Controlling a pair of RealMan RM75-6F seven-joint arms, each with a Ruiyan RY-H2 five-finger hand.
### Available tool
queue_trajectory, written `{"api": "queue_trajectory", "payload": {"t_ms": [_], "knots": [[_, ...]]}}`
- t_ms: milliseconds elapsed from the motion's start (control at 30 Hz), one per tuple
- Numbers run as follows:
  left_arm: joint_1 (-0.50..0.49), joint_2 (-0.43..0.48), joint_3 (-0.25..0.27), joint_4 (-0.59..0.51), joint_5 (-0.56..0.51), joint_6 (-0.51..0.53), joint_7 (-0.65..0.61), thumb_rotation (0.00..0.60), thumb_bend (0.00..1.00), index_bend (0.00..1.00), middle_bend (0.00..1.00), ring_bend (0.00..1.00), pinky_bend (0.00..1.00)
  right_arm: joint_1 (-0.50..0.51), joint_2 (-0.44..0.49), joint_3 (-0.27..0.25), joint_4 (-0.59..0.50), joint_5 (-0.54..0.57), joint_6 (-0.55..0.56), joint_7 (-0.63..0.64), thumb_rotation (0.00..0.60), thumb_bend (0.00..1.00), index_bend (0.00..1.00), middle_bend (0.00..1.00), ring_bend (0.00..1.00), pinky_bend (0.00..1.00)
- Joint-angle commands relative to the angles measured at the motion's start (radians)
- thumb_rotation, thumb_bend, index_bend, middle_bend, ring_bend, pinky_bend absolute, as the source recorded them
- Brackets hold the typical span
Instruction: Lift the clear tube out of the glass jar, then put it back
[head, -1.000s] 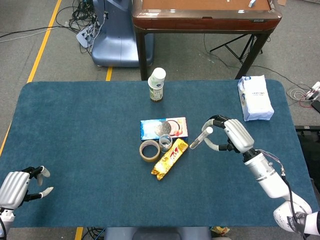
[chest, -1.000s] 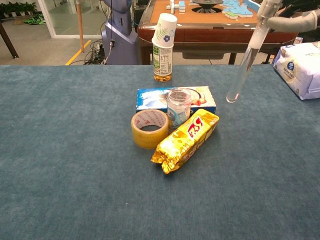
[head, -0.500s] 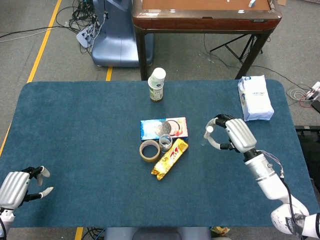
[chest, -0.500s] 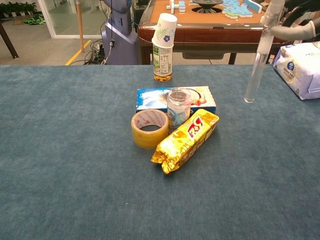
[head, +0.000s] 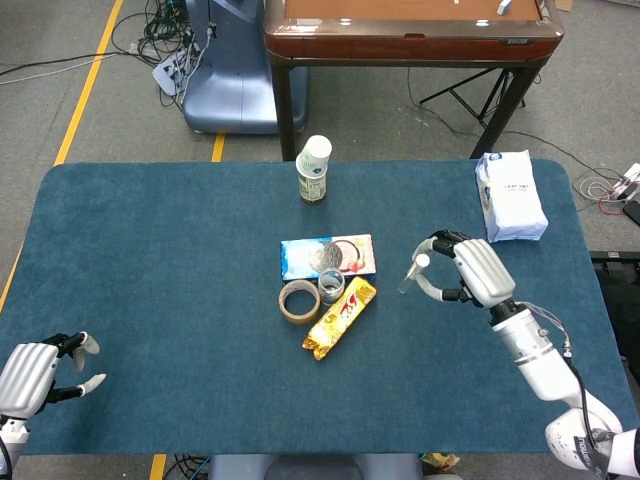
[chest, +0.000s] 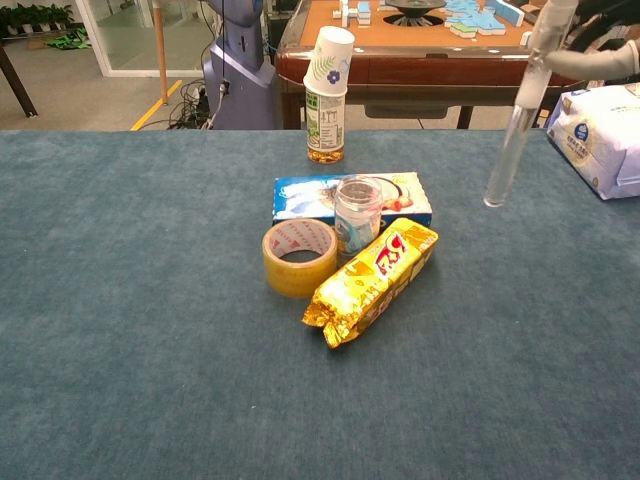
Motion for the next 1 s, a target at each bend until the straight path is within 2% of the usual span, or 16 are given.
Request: {"api": "queue_trajectory", "payload": {"t_ms": [33, 167, 267, 400, 633, 733, 867, 1000], "knots": [[0.0, 0.0, 0.0, 0.0, -0.001, 0.0, 0.0, 0.6, 0.14, 0.51, 0.7, 0.52, 0.7, 0.013, 0.018, 0.0, -0.045, 0.096, -0.055, -0.108, 0.6, 0.58, 0.67, 0.5, 0.3, 0.32], [0.0, 0.001, -0.001, 0.0, -0.003, 0.0, -0.003, 0.6, 0.14, 0.51, 0.7, 0.52, 0.7, 0.01, -0.004, 0.013, -0.047, 0.07, -0.038, -0.036, 0.6, 0.58, 0.67, 0.5, 0.3, 0.32], [0.001, 0.002, -0.001, 0.0, -0.002, 0.002, -0.008, 0.6, 0.14, 0.51, 0.7, 0.52, 0.7, 0.002, -0.026, 0.021, -0.026, 0.002, 0.006, 0.062, 0.6, 0.58, 0.67, 0.5, 0.3, 0.32], [0.002, 0.004, -0.001, 0.001, -0.002, 0.004, -0.013, 0.6, 0.14, 0.51, 0.7, 0.52, 0.7, -0.007, -0.054, 0.023, 0.012, -0.059, 0.061, 0.134, 0.6, 0.59, 0.67, 0.5, 0.3, 0.32], [0.002, 0.004, -0.001, 0.0, 0.0, 0.004, -0.011, 0.6, 0.14, 0.51, 0.7, 0.52, 0.7, -0.007, -0.039, 0.007, 0.025, -0.052, 0.037, 0.12, 0.6, 0.59, 0.67, 0.5, 0.3, 0.32], [0.002, 0.003, -0.001, 0.0, -0.002, 0.003, -0.009, 0.6, 0.14, 0.51, 0.7, 0.52, 0.7, -0.007, -0.021, 0.002, 0.021, -0.024, 0.014, 0.074, 0.6, 0.59, 0.67, 0.5, 0.3, 0.32], [0.001, 0.003, -0.001, 0.0, -0.001, 0.002, -0.006, 0.6, 0.14, 0.51, 0.7, 0.52, 0.7, -0.002, 0.015, 0.004, -0.031, 0.063, -0.03, -0.052, 0.6, 0.59, 0.67, 0.5, 0.3, 0.32], [0.001, 0.002, 0.0, -0.001, 0.0, 0.002, -0.003, 0.6, 0.14, 0.51, 0.7, 0.52, 0.7, 0.001, 0.011, 0.016, -0.061, 0.087, -0.032, -0.052, 0.6, 0.59, 0.67, 0.5, 0.3, 0.32]]}}
